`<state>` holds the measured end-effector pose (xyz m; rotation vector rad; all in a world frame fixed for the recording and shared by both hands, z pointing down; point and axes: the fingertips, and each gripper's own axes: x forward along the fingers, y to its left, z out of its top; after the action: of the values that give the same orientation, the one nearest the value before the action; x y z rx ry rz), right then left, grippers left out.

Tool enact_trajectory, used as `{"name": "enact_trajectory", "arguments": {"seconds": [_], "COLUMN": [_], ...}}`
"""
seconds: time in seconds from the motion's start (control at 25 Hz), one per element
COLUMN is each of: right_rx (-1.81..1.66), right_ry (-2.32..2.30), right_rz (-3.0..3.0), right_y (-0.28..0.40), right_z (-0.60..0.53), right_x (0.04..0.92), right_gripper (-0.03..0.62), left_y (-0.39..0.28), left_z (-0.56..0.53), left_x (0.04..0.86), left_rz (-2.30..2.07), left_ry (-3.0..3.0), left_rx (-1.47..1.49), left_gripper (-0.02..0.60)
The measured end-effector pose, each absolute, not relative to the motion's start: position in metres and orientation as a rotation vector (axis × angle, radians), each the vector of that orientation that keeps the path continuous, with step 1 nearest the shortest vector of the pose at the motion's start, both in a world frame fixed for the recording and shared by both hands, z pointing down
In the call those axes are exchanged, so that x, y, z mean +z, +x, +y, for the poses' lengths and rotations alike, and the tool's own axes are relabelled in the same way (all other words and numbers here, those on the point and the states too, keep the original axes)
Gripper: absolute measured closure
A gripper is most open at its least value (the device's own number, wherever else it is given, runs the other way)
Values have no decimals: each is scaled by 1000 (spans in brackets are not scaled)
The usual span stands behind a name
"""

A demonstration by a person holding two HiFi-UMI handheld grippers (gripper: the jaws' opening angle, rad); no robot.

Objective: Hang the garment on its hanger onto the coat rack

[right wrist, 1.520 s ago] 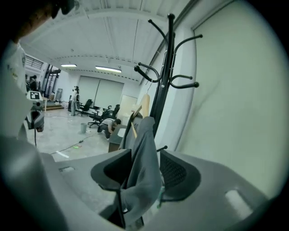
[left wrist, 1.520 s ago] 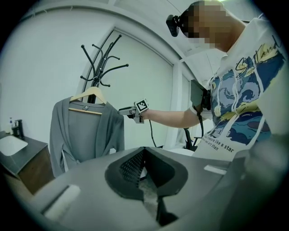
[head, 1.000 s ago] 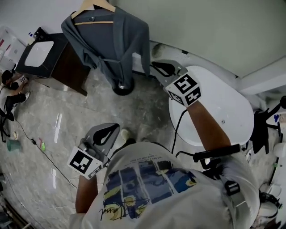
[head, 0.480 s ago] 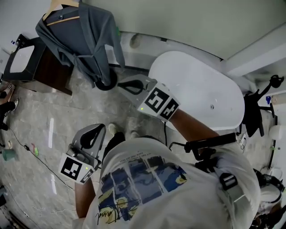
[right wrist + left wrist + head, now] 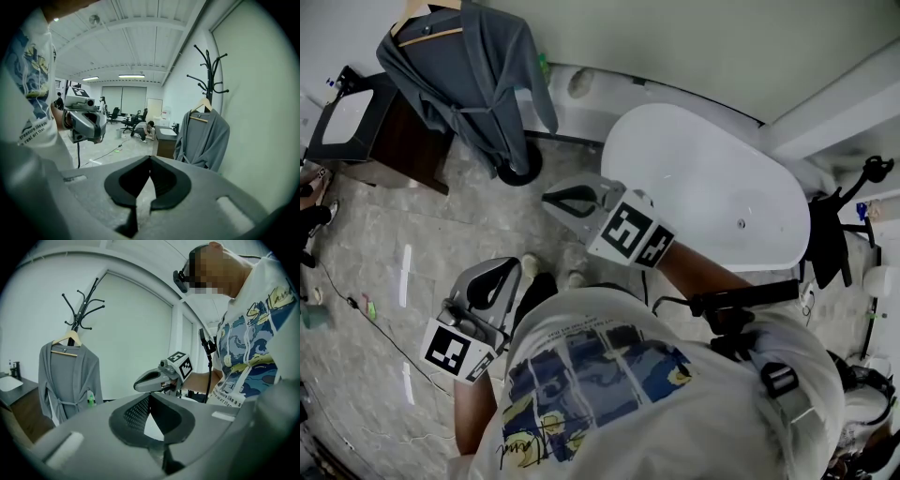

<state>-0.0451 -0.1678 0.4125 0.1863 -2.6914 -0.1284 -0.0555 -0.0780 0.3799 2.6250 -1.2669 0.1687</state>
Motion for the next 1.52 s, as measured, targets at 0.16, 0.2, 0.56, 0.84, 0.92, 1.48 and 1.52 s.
{"name": "enact_trajectory", "arguments": {"seconds": [0.16, 0.2, 0.56, 0.84, 0.92, 1.48, 1.52], "right_rx": [-156, -158, -155, -163, -167, -167, -167], "right_ry": [165, 161, 143, 121, 115, 123, 126], "right_rz": [-2694, -2697, -2737, -2741, -2742, -2721, -2719], "right_y": [-40, -38, -29, -30, -30, -22, -21], "right_z": [-153, -150, -128, -118, -117, -120, -120], "right_x": [411, 410, 403, 405, 405, 412, 413], "right_gripper": [592, 592, 592, 592, 592, 592, 592], "left_y": [-48, -46, -34, -33, -32, -26, -25], "left_z": [-69, -67, -53, -49, -49, -61, -62], "left_x": [379, 379, 382, 386, 387, 392, 392], "left_rz": [-1271, -1270, -1258, -1268, -1266, -1221, -1217], "left_ry": [2631, 2632, 2640, 2627, 2624, 2626, 2627], "left_rx": [183, 186, 199, 201, 201, 210, 211], "left_gripper": [580, 578, 580, 580, 580, 578, 579]}}
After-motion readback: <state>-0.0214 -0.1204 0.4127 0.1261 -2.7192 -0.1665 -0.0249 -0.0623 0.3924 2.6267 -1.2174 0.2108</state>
